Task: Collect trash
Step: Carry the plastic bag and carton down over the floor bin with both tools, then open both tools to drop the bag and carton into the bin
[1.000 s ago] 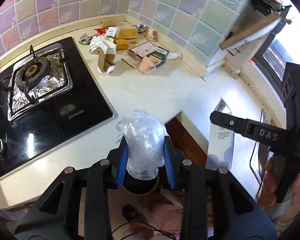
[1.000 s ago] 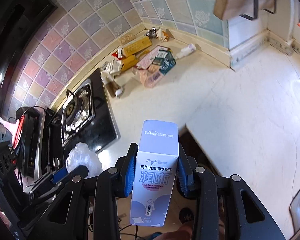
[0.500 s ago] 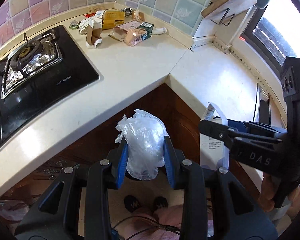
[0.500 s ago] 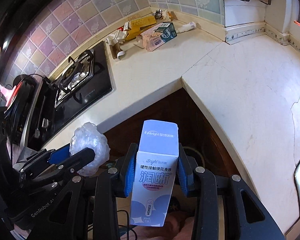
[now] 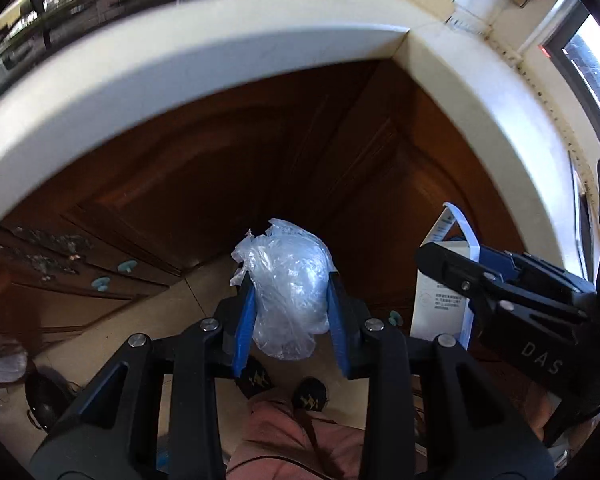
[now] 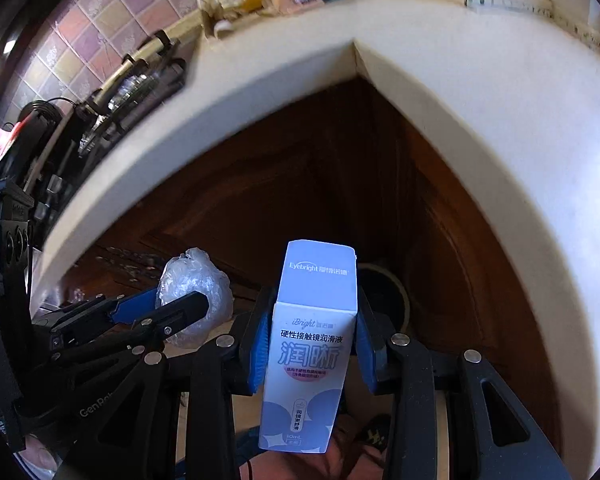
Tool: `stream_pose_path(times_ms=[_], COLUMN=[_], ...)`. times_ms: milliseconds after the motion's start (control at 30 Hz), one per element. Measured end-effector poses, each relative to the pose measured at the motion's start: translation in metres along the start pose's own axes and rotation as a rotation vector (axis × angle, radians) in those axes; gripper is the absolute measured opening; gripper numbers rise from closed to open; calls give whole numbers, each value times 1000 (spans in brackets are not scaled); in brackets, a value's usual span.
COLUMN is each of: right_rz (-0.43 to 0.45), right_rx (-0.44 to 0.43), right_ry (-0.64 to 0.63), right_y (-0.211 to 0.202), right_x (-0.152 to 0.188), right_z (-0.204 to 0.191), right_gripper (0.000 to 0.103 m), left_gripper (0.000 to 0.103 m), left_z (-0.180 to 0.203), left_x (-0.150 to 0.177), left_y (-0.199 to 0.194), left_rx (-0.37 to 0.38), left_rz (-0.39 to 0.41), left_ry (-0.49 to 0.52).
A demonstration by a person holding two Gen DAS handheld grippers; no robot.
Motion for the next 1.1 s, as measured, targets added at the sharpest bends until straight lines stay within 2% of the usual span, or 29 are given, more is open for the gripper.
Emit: stream_pose_path(times_ms=[167,433,667,800,900,1067,1100], right_rz=[17,23,26,24,25,26,25], right_rx=[34,61,92,103,115,133,135], right_ry=[-30,2,17,5,-2,25,33], right_y=[58,148,193,210,215,217,217], right_x=[15,24,26,21,21,24,25], right_z=[20,67,98,100,105,111,113], right_gripper=[36,37,37,41,49,50,50], left_gripper=[30,30,31,32,39,66,67], left_z=[-13,-20,-16,-12,-10,-11,-12], left_x=[11,29,29,21,17,13,12], left_y=[54,143,196,215,223,233,234], left_rx=[28,48,63,83,107,93,89], left_rz=[-14,-62,-103,-119,-138,-169,-172], left_ry=[-26,18,64,82,90,87,87])
Point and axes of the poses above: each gripper's, at about its wrist camera, not at the fingertips, and y roughly the way its jaws point, z to its right, x to its underside, the point moved 9 cm from there along y, roughly the way its jaws point, and after that the axes turned 3 degrees about y, right-handed, at the moved point
